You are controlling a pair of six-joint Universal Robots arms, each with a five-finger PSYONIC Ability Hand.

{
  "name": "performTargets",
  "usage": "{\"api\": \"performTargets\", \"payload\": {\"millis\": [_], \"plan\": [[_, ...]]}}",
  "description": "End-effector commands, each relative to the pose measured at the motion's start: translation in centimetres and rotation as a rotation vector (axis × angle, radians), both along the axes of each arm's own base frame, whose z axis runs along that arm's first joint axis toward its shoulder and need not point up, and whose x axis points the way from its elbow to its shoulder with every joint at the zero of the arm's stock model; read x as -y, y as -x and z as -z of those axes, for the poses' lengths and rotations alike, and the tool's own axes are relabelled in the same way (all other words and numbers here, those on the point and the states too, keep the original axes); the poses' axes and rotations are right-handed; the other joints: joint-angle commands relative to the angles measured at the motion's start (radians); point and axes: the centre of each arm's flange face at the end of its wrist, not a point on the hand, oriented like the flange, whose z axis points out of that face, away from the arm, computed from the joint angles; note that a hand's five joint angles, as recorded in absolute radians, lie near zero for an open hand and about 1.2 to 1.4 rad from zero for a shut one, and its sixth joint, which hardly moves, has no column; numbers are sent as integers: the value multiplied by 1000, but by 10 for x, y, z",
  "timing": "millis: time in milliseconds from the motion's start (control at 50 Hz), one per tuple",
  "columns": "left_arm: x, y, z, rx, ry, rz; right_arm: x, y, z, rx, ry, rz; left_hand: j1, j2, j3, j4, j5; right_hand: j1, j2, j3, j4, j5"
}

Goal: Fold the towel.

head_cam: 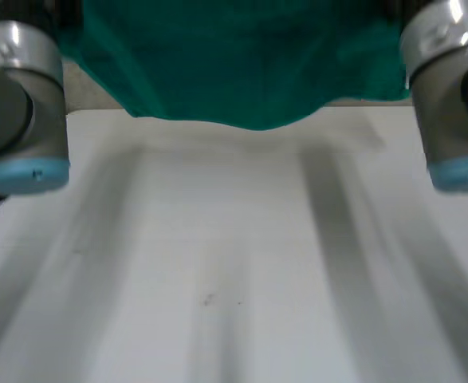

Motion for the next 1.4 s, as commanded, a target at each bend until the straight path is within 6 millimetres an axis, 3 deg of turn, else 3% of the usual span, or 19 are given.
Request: {"api": "performTargets", "payload": {"millis": [20, 40, 80, 180, 240, 300, 500, 700, 820, 1120, 1140, 1160, 1180, 1220, 1300, 1320, 1340, 1360, 1400], "plan": [[-8, -9, 91, 123, -285, -5, -12, 5, 88, -177, -381, -42, 248, 197, 201, 202, 258, 407, 221, 216, 208, 235], [-9, -10, 98, 130, -304, -6, -11, 7, 101, -187, -430, -41, 248, 197, 201, 202, 258, 407, 221, 216, 208, 235], [-12, -12, 125, 165, -378, -9, -1, 14, 150, -183, -616, -25, 248, 197, 201, 202, 258, 407, 221, 216, 208, 235], [-18, -15, 173, 223, -514, -10, 9, 23, 195, -92, -796, -3, 248, 197, 201, 202, 258, 407, 221, 216, 208, 235], [-21, -17, 185, 237, -553, -11, 16, 34, 210, -15, -859, 28, 248, 197, 201, 202, 258, 347, 161, 156, 148, 175], [-24, -19, 191, 245, -575, -14, 25, 47, 213, 61, -891, 63, 248, 197, 201, 202, 258, -127, -313, -319, -327, -300], [-24, -34, 194, 240, -599, -49, 34, 91, 218, 291, -977, 170, 248, 197, 201, 202, 258, -211, -397, -403, -411, -384], [-22, -37, 194, 236, -601, -59, 32, 125, 243, 507, -1143, 171, 248, 197, 201, 202, 258, -185, -371, -376, -384, -357], [-24, -37, 195, 240, -606, -59, 31, 121, 244, 616, -1205, 81, 248, 197, 201, 202, 258, -21, -207, -212, -220, -193], [-27, -38, 196, 247, -632, -59, 24, 117, 252, 634, -1252, 40, 248, 197, 201, 202, 258, -41, -227, -233, -240, -214], [-27, -38, 196, 247, -634, -59, 24, 116, 252, 632, -1253, 38, 248, 197, 201, 202, 258, -6, -192, -197, -205, -179], [-27, -38, 196, 249, -635, -59, 24, 116, 253, 631, -1253, 38, 248, 197, 201, 202, 258, 273, 87, 82, 74, 101], [-28, -38, 196, 250, -635, -57, 25, 116, 253, 631, -1250, 39, 248, 197, 201, 202, 258, 406, 220, 214, 206, 233], [-28, -38, 196, 251, -635, -58, 28, 118, 252, 630, -1240, 42, 248, 197, 201, 202, 258, 407, 221, 216, 208, 235], [-31, -39, 197, 270, -665, -57, 32, 118, 242, 596, -1181, 43, 248, 197, 201, 202, 258, 407, 221, 216, 208, 235], [-33, -39, 197, 274, -676, -57, 34, 119, 219, 519, -1086, 39, 248, 197, 201, 202, 258, 407, 221, 216, 208, 235], [-37, -40, 196, 286, -702, -55, 33, 119, 206, 478, -1039, 34, 248, 197, 201, 202, 258, 407, 221, 216, 208, 235], [-40, -41, 193, 292, -712, -55, 33, 119, 206, 478, -1039, 34, 248, 197, 201, 202, 258, 407, 221, 216, 208, 235], [-43, -42, 190, 298, -723, -55, 26, 122, 175, 330, -926, 42, 248, 197, 201, 202, 258, 407, 221, 216, 208, 235]]}}
